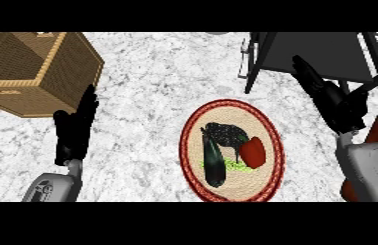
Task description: Pick the eggplant from the placemat and place it in the tiered shelf
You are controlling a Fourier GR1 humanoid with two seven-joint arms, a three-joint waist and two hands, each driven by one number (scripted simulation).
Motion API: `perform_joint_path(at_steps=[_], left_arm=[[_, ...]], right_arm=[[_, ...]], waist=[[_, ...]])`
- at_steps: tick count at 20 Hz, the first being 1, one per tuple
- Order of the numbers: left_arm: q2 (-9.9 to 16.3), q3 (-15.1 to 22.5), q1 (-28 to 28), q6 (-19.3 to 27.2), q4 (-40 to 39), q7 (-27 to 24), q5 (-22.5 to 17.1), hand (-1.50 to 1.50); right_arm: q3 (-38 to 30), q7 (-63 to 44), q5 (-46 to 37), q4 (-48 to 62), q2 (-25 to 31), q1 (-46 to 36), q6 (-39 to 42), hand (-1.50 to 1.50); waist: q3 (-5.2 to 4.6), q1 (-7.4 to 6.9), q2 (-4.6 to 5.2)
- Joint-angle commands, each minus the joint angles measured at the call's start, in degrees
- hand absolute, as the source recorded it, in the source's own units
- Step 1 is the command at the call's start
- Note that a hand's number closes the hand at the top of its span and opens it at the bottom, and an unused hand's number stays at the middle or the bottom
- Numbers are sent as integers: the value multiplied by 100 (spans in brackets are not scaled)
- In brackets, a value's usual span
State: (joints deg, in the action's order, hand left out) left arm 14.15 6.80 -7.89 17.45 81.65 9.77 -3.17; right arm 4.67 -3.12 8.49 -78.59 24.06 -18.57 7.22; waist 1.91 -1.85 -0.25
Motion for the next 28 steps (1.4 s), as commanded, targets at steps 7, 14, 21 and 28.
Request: perform_joint_path(at_steps=[7,14,21,28], left_arm=[[-22,292,-262,-427,180,-483,84,0],[42,430,-305,-701,150,-681,103,0],[-25,466,-330,-798,-48,-862,156,0],[-26,482,-254,-863,238,-700,173,0]], right_arm=[[-1175,-981,1702,201,-2082,91,-1624,-150],[-61,-1056,-1756,778,-1065,606,-3680,-150],[207,-637,-1507,-286,-2016,1065,-4075,-150],[1206,-2660,-2042,-1267,-923,1021,-2585,-150]], waist=[[62,631,33],[-215,387,37],[-200,323,4],[-201,225,-2]])
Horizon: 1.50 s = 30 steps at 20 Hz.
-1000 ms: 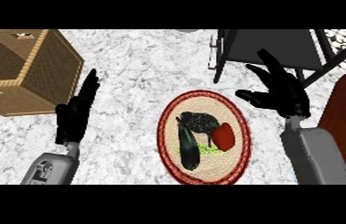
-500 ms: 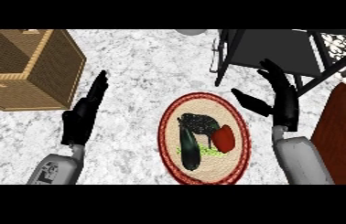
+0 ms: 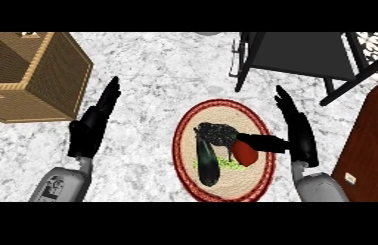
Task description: Pick the eggplant from the placemat and place it in the tiered shelf
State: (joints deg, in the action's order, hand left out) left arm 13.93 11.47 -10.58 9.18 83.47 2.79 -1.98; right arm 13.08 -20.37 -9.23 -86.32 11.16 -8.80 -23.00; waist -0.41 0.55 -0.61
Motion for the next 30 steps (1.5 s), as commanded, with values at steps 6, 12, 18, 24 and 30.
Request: perform_joint_path(at_steps=[6,12,18,24,30], left_arm=[[-65,-45,115,-203,-268,-412,37,0],[-99,1,-107,-195,-118,-104,72,0],[-49,-114,74,-235,-104,-225,78,0],[-247,-84,-35,-202,-206,-169,153,0],[-80,-323,13,-409,-301,-345,48,0]], right_arm=[[607,-3113,-396,-1096,670,-999,1402,-150],[1055,-4406,148,-887,940,-1940,3014,-150],[1413,-5554,173,-740,603,-2681,3388,-150],[1761,-5950,-121,-696,56,-2813,3006,-150],[1968,-6304,-317,-933,-82,-2822,3052,-150]], waist=[[28,-50,44],[30,-168,49],[31,-132,48],[33,-64,51],[30,-47,40]])
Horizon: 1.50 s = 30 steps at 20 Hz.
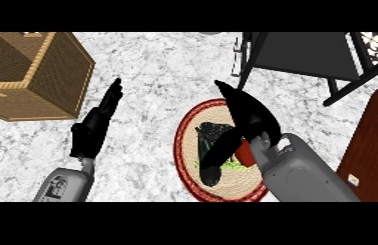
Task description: Pick the eggplant from the placemat and place it in the tiered shelf
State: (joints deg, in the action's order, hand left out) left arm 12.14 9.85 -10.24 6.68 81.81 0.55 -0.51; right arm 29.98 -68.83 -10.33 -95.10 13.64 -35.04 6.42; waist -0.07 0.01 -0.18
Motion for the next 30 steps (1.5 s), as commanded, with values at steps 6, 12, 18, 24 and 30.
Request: perform_joint_path(at_steps=[6,12,18,24,30], left_arm=[[-5,-143,-178,-102,-66,128,-1,0],[24,-204,76,-202,-69,-102,17,0],[-150,-189,-52,-91,-202,-126,139,0],[-254,-42,206,1,215,87,281,0],[-269,-208,-182,-6,-244,2,366,0]], right_arm=[[200,-999,-531,640,-534,-175,-3,-150],[77,-1083,-649,407,-605,-67,179,-150],[17,-997,-792,712,-742,18,264,-150],[131,-780,-1172,1117,-1073,152,133,-150],[323,-1057,-1310,947,-1268,336,346,-150]], waist=[[2,-11,13],[2,7,7],[3,16,8],[5,-15,4],[1,41,7]])
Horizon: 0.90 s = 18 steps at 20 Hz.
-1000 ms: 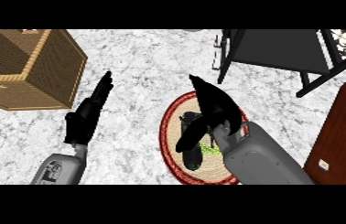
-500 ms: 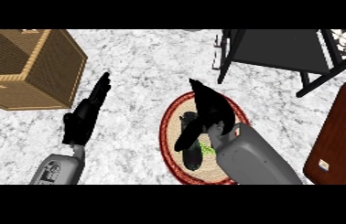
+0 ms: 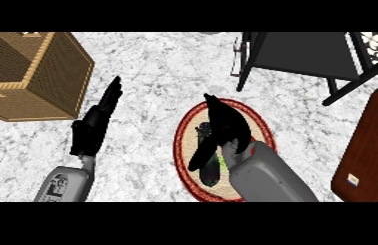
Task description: Pick the eggplant from the placemat and place it in the tiered shelf
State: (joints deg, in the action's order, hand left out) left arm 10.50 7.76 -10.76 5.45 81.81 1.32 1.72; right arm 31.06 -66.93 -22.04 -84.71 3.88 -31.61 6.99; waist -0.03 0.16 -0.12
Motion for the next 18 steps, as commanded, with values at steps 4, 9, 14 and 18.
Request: perform_joint_path(at_steps=[4,9,14,18], left_arm=[[-27,35,233,-73,330,93,35,0],[-45,-143,9,-184,-88,-90,-9,0],[142,-294,-67,-355,49,35,-44,0],[34,-226,252,-370,270,58,-16,0]], right_arm=[[-41,-785,-267,212,-212,131,253,-150],[-3,-901,-468,280,-371,56,355,-150],[13,-662,-456,812,-382,-40,134,-150],[-275,-156,-633,799,-241,314,319,-150]], waist=[[2,-32,-5],[0,1,4],[1,-50,13],[2,-30,7]])
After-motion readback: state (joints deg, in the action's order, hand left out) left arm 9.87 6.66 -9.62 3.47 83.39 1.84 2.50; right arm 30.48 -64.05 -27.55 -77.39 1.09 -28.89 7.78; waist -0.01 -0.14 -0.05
